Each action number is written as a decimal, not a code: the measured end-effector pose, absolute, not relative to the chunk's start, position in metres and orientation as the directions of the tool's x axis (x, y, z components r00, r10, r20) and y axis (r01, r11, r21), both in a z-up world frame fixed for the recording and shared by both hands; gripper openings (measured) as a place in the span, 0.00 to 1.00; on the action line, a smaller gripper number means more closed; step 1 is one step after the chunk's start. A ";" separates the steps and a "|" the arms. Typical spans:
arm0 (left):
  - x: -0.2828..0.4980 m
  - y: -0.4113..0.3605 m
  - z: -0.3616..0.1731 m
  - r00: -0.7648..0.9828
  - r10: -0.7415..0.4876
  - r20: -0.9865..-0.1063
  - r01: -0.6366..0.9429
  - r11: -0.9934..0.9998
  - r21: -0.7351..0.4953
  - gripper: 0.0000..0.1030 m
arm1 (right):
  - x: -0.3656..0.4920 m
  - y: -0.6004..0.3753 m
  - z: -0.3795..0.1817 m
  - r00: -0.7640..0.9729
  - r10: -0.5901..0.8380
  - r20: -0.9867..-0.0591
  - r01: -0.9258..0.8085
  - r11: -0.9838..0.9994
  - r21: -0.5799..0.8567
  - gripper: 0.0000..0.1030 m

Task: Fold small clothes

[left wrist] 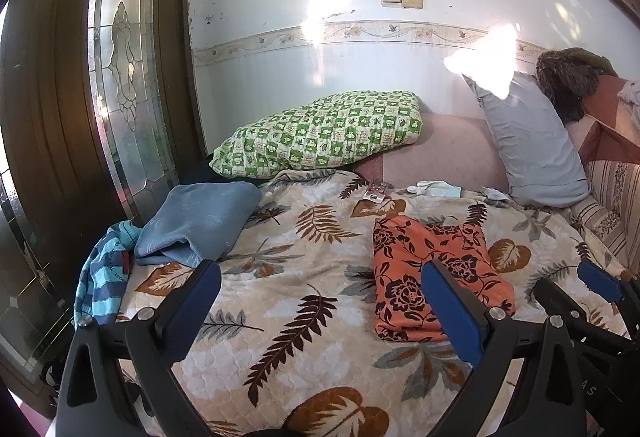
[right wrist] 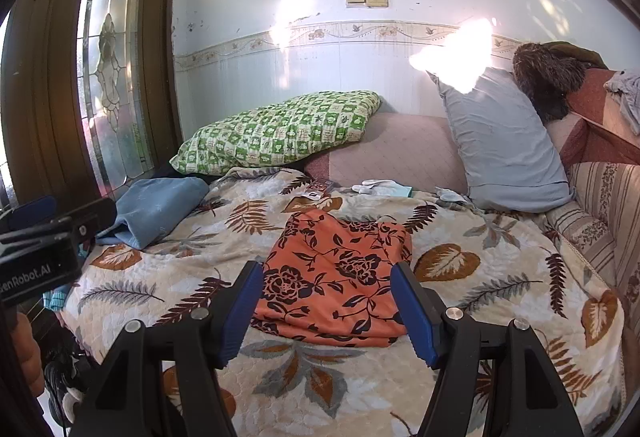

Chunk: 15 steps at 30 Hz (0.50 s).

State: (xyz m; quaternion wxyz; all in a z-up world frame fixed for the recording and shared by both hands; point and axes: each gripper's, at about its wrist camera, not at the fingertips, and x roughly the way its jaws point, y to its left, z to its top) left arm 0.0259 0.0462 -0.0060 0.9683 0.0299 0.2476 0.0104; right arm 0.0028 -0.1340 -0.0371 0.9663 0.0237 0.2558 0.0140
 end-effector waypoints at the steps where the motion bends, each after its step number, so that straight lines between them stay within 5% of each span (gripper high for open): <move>1: 0.026 0.046 -0.006 0.877 0.033 -0.479 -0.004 0.998 0.061 0.97 | 0.003 -0.136 -0.037 0.870 0.038 -0.492 -0.012 0.998 0.055 0.68; 15: 0.013 0.042 0.004 0.886 0.028 -0.463 0.006 0.997 0.072 0.97 | -0.009 -0.143 -0.028 0.883 0.039 -0.468 -0.003 0.997 0.077 0.68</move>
